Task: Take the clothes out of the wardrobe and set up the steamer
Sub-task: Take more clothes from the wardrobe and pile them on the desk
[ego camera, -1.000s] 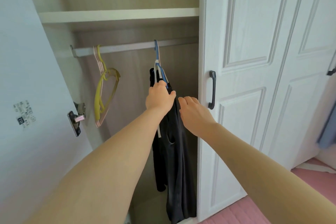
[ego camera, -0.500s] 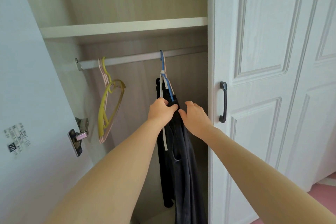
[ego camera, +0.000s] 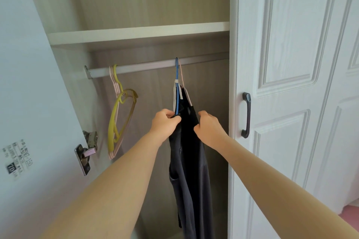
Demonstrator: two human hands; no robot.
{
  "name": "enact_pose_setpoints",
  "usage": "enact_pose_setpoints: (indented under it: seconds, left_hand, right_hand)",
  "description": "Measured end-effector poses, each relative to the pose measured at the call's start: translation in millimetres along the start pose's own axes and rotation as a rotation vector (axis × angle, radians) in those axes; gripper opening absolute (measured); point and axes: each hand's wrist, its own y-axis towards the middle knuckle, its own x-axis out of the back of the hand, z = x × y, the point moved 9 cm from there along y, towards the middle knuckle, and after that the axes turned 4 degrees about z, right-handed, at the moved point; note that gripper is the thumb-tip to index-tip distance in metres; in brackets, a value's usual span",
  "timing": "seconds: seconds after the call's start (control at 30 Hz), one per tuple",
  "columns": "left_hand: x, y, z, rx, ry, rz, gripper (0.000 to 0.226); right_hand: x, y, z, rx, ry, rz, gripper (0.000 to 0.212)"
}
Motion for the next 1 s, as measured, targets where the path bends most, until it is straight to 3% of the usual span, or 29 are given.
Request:
enact_pose_setpoints:
  seconds: [0.23,0.33,0.47,0.6,0.7,0.8,1.0]
  left_hand:
    - [-14,21,-12,-0.025,0.134,0.031,0.048]
    - [-23,30,-12,0.02,0.029,0.038,0.049]
    - [-25,38,-6,0.092,-0.121,-0.024,0.039]
    - [-38,42,-10,0.144,-0.318,-0.011,0.029]
    - [-41,44,-12,0.204,-0.462,-0.059,0.021]
    - [-38,44,-13,0.19,-0.468,-0.061,0.031]
    - [-14,42,-25,0.163,-0.477,-0.165,0.02]
  right_hand:
    - [3,18,-9,-0.075,0.014,-0.009,0.035]
    - [-4,25,-12,-0.119,0.086,-0.02,0.028]
    - [-17,30,-20,-0.233,0.423,0.003,0.035]
    - [-19,30,-20,-0.276,0.663,0.016,0.03]
    - [-14,32,-20,-0.306,0.648,0.045,0.03]
    - [-12,34,-14,-0.298,0.627,0.095,0.022]
    - [0,27,-4,-0.262,0.748,0.045,0.018]
